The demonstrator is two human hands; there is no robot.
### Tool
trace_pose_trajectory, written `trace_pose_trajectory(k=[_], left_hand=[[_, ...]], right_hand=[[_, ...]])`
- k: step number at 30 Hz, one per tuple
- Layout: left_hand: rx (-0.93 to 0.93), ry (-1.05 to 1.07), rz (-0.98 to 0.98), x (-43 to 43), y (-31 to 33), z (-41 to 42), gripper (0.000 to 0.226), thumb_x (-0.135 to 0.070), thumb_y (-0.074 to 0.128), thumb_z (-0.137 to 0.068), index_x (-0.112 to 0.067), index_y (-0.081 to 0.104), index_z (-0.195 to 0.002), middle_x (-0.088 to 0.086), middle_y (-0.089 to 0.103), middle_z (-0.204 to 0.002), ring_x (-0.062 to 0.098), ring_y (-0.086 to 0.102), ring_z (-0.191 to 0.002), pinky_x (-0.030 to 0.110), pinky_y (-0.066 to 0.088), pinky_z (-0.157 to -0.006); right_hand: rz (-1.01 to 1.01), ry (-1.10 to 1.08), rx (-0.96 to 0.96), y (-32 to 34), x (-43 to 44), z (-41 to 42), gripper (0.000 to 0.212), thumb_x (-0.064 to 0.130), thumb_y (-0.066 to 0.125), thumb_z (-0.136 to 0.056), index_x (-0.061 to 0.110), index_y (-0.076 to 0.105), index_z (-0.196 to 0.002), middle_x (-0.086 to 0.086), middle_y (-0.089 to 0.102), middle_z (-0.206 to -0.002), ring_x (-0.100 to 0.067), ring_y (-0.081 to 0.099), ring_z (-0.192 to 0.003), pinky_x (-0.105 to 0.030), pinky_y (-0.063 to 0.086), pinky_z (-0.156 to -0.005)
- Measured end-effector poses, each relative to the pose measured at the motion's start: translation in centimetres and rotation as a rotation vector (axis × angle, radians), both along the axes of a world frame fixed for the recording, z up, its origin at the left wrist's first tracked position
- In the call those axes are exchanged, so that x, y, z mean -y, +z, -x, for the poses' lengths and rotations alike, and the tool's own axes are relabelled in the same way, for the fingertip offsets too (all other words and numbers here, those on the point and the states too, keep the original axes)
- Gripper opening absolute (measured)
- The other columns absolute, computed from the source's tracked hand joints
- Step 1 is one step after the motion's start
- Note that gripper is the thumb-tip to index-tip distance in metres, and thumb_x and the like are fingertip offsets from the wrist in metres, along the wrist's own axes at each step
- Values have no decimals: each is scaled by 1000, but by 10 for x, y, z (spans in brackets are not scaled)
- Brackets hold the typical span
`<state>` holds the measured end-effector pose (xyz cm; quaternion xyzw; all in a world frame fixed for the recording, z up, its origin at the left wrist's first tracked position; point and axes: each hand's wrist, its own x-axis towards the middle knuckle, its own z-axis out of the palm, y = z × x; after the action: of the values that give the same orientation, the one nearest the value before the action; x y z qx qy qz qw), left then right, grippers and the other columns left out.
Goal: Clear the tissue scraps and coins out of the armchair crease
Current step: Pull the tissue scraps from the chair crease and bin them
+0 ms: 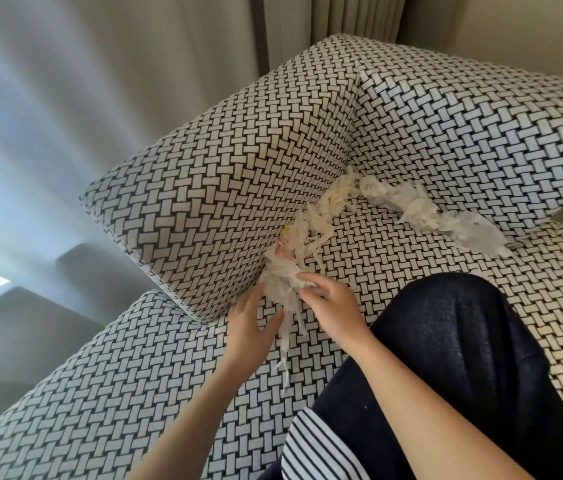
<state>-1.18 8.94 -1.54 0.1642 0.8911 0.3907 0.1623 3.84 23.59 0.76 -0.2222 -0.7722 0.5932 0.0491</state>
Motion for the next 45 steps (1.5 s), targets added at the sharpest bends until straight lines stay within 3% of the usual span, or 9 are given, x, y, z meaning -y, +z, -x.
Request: trace_pose_trajectory(k=[6, 11, 19, 28, 31, 35, 38, 43, 45], left_hand=[[555, 388, -218, -44, 5, 32, 79, -41, 58, -88, -23, 13, -150, 5, 20, -156, 28, 17, -143, 47, 20, -115], [344, 325, 160, -83, 1, 32, 69, -53, 38, -90, -27, 13, -149, -2, 18, -155, 28, 14, -137, 42, 13, -108], [481, 562, -54, -105, 0, 46, 64, -31, 58, -69, -28, 38, -129, -3, 36, -140, 29, 23, -124, 46, 26, -105], [229, 374, 168, -105, -14, 36, 53, -53, 41, -85, -40, 34, -137, -14, 28, -149, 32, 22, -125, 47, 21, -104], [191, 382, 180, -104, -16, 36, 46, -54, 40, -85, -38, 43, -129, -10, 45, -135, 29, 26, -119, 42, 22, -99], [193, 377, 155, -102, -16, 39, 26, -48, 41, -87, -35, 53, -107, -2, 58, -116, 29, 29, -116, 43, 22, -101], [186, 268, 122, -106, -13, 31, 9, -42, 45, -87, -37, 51, -92, -2, 61, -98, 28, 28, -120, 47, 22, -105], [174, 271, -31, -103, -10, 20, 23, -38, 54, -87, -39, 52, -110, -6, 63, -98, 26, 34, -120, 39, 21, -105], [149, 234, -93, -93, -10, 20, 40, -37, 59, -84, -38, 48, -123, -7, 66, -99, 23, 50, -108, 40, 36, -100]], right_hand=[[19, -8, -2, -3, 0, 3, 30, 18, 53, -95, 14, 62, -123, 5, 58, -129, 1, 48, -115, 0, 32, -84], [139, -97, -27, -5, 1, 5, 33, 24, 47, -98, 13, 59, -127, 6, 59, -125, -1, 50, -114, -12, 36, -95], [223, -156, -20, -11, -2, 8, 35, 27, 40, -101, 14, 57, -128, 9, 59, -122, 1, 52, -112, -5, 36, -85], [266, -223, -46, -9, -5, 7, 25, 24, 43, -100, 26, 63, -114, 25, 61, -97, 15, 54, -93, 0, 39, -75], [260, -251, -64, -8, -5, 7, 20, 23, 46, -99, 32, 64, -102, 22, 63, -95, 15, 56, -91, 1, 40, -74], [229, -305, -98, -10, -5, 8, 30, 25, 50, -97, 14, 63, -121, 8, 64, -115, 1, 57, -108, -12, 42, -91], [223, -339, -103, -9, -6, 8, 28, 22, 51, -96, 13, 63, -121, 13, 62, -108, 9, 54, -98, -4, 39, -83], [186, -421, -95, -8, -9, 6, 26, 20, 53, -95, 12, 64, -118, 8, 63, -111, 2, 56, -101, -7, 41, -84], [163, -467, -97, -6, -10, 6, 20, 19, 56, -93, 15, 67, -109, 6, 65, -108, -4, 58, -102, -13, 43, -84]])
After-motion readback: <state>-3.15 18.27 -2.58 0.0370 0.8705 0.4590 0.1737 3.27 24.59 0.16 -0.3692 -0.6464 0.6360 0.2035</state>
